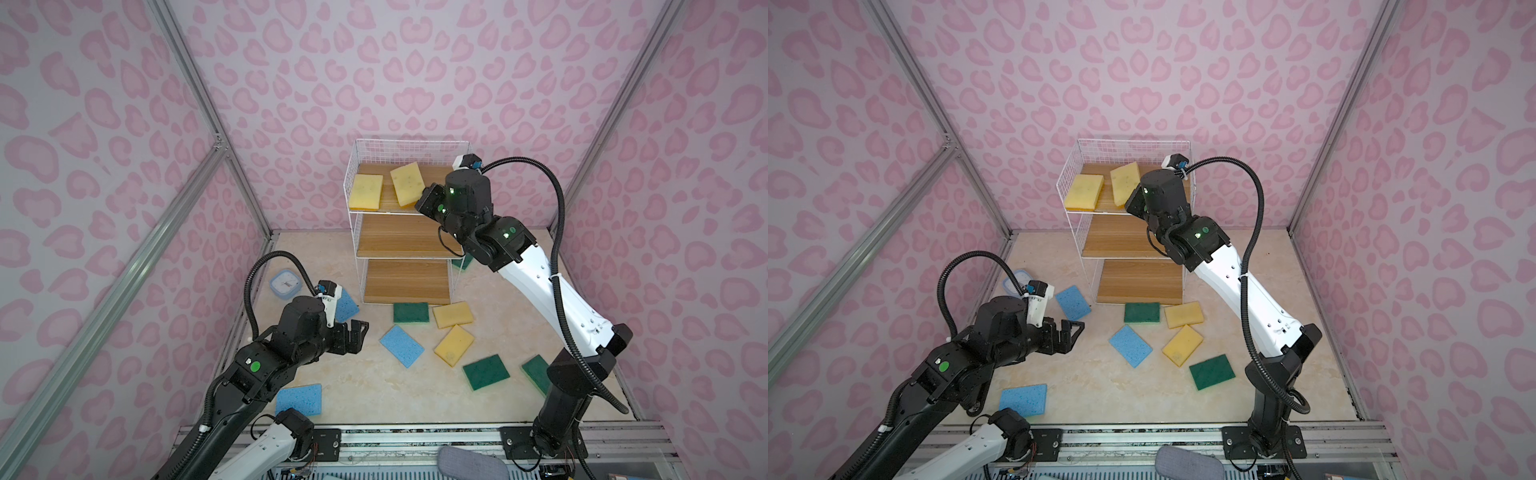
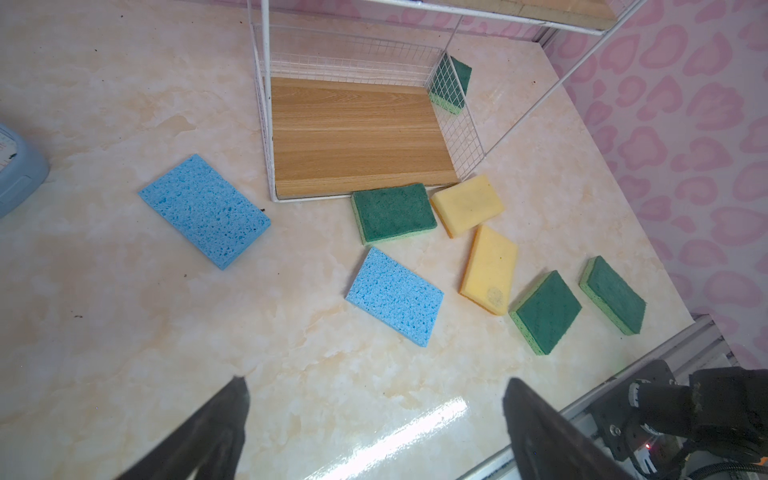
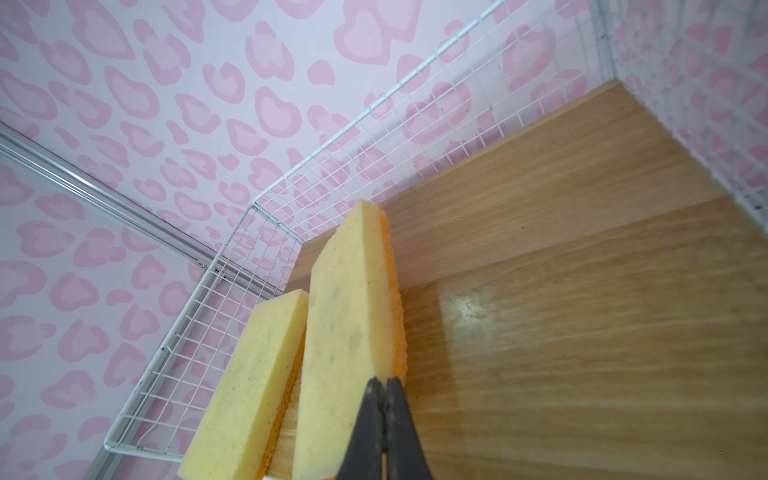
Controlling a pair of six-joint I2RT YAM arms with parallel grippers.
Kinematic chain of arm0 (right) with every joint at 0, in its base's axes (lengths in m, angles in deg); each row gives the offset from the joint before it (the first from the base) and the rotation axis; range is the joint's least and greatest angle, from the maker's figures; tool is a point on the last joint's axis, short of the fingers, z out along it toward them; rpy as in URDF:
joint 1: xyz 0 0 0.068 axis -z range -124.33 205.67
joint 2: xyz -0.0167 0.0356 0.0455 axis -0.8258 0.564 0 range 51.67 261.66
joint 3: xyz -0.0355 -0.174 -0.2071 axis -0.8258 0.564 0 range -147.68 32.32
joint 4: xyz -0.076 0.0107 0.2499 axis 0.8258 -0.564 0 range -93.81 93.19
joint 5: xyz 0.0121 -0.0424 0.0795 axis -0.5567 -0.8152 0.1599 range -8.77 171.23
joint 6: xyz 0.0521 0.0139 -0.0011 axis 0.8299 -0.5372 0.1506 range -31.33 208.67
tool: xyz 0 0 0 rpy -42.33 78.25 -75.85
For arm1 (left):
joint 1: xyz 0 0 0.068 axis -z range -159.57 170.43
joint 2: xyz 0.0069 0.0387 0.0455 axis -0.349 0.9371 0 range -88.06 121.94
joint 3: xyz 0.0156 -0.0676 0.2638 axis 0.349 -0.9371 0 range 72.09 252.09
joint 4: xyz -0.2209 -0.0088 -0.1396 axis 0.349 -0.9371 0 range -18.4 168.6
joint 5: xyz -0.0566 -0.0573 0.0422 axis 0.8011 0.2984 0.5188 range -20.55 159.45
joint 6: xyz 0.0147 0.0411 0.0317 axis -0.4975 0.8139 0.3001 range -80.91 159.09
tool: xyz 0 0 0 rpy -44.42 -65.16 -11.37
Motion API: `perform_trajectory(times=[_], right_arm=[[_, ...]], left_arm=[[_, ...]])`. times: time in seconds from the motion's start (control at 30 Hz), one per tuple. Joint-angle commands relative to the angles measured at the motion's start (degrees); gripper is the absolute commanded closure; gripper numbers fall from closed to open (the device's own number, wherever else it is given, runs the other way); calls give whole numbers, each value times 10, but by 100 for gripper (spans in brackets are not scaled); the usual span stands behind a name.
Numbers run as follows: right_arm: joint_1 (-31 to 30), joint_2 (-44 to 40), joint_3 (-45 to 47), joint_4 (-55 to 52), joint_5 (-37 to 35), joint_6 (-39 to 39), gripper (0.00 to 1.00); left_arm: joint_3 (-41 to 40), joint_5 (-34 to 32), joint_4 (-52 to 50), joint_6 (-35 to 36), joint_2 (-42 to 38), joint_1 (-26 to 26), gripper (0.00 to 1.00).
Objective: Arrange cleaning sponges on a shelf
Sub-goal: Place the cleaning sponge at the shelf.
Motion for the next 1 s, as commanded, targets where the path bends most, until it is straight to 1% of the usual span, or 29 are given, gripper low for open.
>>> perform_trajectory(times=[0.0,0.27,0.33,0.43,0.53,0.6,0.73,0.83,0.97], right_arm=[[-2,0,6,9,3,3,100],[-17,9,6,20,19,5,100],[-21,7,14,27,27,3,97],[-26,-5,43,58,40,-1,88],[-30,-17,68,81,43,-3,74],[-30,-19,72,82,43,-3,67],[-29,-22,79,88,46,-3,59],[-30,-24,80,92,51,-7,50],[-27,-29,79,95,56,-18,34]], left_arm=[[-3,1,-1,-2,-3,-1,3],[-4,1,-2,-4,-7,-2,3],[-5,1,-2,-4,-7,-1,3],[-7,1,-2,-4,-7,-2,3],[-8,1,-1,-5,-7,-2,3],[-8,1,-1,-5,-6,-2,3],[-6,0,0,-6,-4,-2,3],[-2,-3,0,-6,-3,-2,3],[4,-4,-1,-7,0,-2,3]])
